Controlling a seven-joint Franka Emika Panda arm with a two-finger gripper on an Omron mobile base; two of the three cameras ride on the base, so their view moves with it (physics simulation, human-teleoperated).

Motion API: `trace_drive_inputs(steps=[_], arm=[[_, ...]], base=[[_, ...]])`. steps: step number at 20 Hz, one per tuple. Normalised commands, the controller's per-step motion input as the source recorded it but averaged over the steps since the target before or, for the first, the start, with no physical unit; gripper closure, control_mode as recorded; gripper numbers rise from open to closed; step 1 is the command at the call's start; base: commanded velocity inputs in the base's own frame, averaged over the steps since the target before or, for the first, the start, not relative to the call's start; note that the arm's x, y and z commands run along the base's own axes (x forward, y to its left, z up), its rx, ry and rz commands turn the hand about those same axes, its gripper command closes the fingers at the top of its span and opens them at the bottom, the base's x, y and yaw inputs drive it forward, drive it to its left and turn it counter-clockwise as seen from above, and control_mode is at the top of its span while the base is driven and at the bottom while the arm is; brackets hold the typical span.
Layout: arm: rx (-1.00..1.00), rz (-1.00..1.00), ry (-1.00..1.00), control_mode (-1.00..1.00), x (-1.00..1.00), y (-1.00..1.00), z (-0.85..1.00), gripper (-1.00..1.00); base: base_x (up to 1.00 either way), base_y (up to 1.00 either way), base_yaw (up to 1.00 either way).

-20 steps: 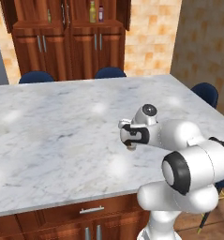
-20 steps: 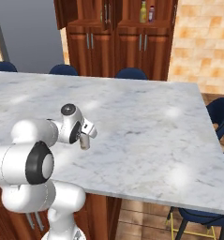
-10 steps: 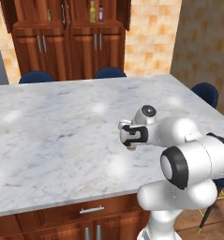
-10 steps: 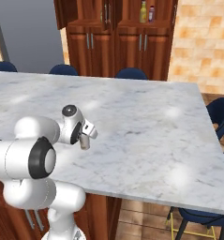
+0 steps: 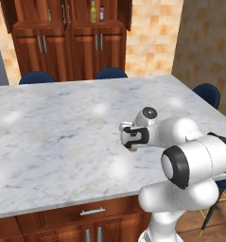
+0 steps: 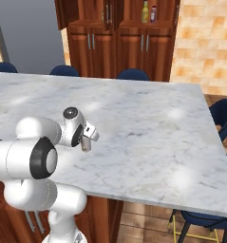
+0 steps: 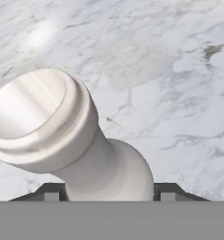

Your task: Sort all alcoholic drinks to one cabinet, and non-alcoholic drinks to the other.

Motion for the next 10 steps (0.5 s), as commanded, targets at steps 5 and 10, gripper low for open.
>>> trace_drive_inputs(steps=[5,10], arm=[[-0.01,0.00,0.07,-1.00,0.01,0.01,0.29,1.00],[-0.06,0.00,0.09,-1.00,-0.25,-0.01,1.00,1.00]], base=[[0.00,0.00,0.00],[0.00,0.00,0.00]])
